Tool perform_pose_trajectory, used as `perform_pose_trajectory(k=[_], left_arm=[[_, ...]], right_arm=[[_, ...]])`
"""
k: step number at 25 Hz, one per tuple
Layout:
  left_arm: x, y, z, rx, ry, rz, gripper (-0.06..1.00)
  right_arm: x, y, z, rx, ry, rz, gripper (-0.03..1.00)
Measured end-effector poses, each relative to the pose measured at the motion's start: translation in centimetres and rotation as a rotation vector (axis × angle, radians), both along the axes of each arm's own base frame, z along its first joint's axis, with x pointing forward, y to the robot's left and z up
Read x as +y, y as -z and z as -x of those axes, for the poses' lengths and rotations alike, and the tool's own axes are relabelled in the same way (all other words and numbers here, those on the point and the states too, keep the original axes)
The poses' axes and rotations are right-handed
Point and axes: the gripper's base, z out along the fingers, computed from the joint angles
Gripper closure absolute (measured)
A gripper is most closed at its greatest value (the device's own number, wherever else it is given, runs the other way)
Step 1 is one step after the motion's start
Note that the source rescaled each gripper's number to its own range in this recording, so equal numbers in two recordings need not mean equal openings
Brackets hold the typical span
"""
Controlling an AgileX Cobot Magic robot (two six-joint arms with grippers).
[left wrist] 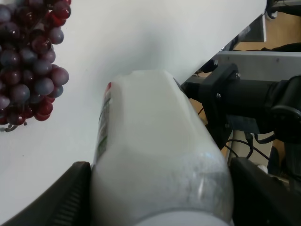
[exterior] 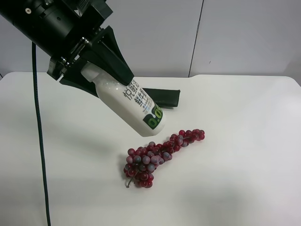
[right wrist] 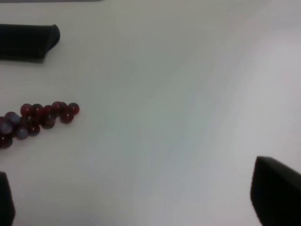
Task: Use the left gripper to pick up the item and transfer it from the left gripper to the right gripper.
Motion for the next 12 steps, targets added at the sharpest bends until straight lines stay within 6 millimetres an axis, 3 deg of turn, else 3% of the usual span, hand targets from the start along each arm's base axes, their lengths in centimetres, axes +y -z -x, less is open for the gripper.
perform_pose_trajectory(k=[12], left_arm=[[-0.01, -0.01, 0.0, -0.005, 0.005, 0.001, 0.91]], right_arm=[[0.0, 0.0, 0.0, 0.0, 0.0, 0.0, -0.02]])
